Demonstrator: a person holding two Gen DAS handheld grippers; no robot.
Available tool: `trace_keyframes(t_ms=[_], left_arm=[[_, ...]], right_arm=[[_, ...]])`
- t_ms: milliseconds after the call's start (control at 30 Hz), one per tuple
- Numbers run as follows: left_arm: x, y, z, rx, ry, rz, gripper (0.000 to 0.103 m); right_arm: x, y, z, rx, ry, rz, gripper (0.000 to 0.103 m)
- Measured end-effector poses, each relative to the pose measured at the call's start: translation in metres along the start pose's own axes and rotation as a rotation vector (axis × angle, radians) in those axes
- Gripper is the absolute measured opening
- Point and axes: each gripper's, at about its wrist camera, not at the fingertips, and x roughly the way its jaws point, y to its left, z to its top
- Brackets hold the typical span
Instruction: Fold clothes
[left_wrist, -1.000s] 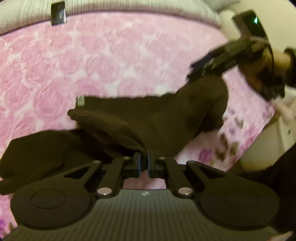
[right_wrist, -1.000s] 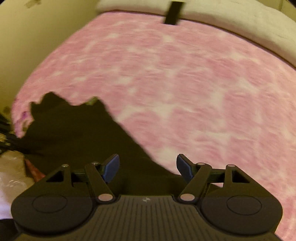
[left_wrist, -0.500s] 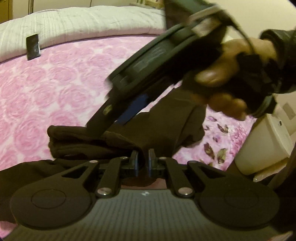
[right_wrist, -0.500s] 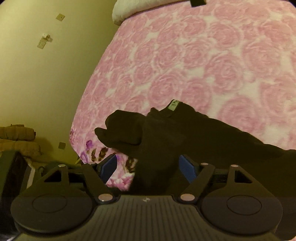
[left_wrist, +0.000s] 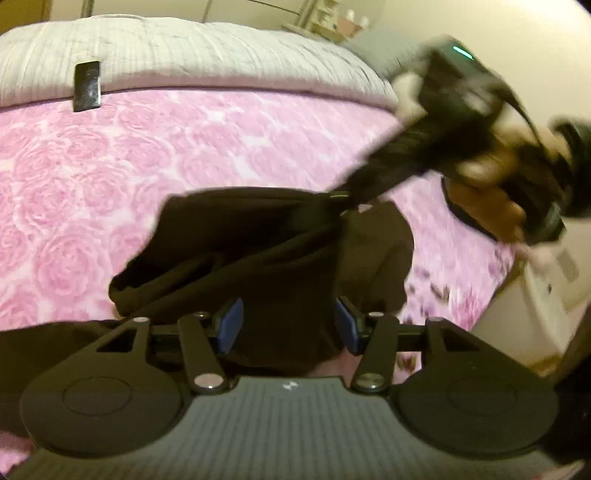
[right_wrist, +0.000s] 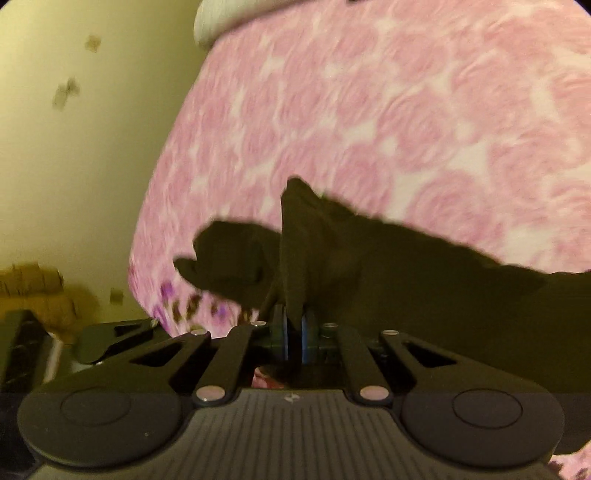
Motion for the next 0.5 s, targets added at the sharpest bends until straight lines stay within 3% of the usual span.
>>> trace_keyframes(t_ms=[233,333,500], left_arm=[[0.036,0.047,0.051,-0.194,0.044,-0.038,0.059],[0.059,0.060,0.067,-0.211,0.106,0.015,0.059],[0.104,0.068,0.080,-0.279,0.263,0.031,0.059]], right_arm=[[-0.069,-0.017,-0.009,0.019,-0.125,0.016,0.007],[-0.093,-0.025,-0.023,0.046,-0.172,0.045,0.006],[-0.128,-0.030,-0.043,0.031,-0.225,0.044,0.006]])
